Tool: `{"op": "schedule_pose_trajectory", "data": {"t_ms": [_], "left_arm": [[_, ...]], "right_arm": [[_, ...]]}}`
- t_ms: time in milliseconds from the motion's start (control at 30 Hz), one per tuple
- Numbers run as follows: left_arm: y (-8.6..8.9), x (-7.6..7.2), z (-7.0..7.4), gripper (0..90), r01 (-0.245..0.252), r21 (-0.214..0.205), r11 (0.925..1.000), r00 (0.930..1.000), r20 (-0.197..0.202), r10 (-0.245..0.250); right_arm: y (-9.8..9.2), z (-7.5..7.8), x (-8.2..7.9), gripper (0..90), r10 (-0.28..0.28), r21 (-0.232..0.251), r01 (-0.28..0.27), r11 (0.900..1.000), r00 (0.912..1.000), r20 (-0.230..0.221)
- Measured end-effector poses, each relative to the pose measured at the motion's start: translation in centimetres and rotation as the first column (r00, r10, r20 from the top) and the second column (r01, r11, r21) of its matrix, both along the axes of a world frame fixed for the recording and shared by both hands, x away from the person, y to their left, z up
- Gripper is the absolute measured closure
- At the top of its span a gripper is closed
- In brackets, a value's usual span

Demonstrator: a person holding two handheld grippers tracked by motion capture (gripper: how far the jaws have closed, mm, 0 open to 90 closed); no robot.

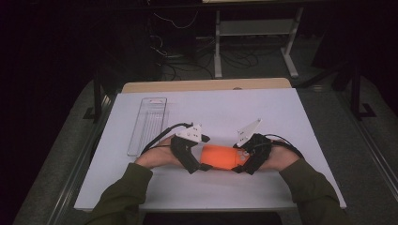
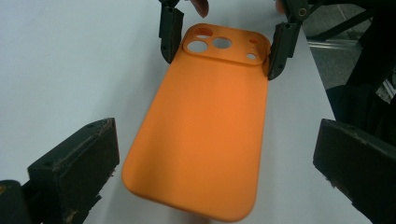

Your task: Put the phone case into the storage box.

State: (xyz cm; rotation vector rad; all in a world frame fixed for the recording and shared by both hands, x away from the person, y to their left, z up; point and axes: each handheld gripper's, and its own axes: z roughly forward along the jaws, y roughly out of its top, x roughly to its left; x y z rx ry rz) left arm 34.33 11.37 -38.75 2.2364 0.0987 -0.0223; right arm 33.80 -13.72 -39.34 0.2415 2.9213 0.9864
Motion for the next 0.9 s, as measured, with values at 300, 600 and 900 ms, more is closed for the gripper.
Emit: {"op": "schedule_pose_trajectory", "data": {"t_ms": [300,600,900], "left_arm": [[-0.2,-0.1,-0.1,0.0,0.023,0.017,0.9996,0.9997,-0.001,-0.023],[-0.7,-0.3,-0.6,0.0,0.046,0.053,0.9975,0.9989,0.005,-0.046],[-1.0,-0.4,-0.8,0.0,0.055,0.084,0.995,0.9982,0.017,-0.057]], "right_arm": [[0.8,0.0,-0.3,15.2,0.035,-0.005,-0.035,0.9994,0.9994,0.006],[1.3,0.0,-0.5,15.2,0.053,-0.003,-0.053,0.9986,0.9986,0.008],[1.7,0.2,-0.7,15.2,0.065,0.012,-0.065,0.9978,0.9979,0.003]]}}
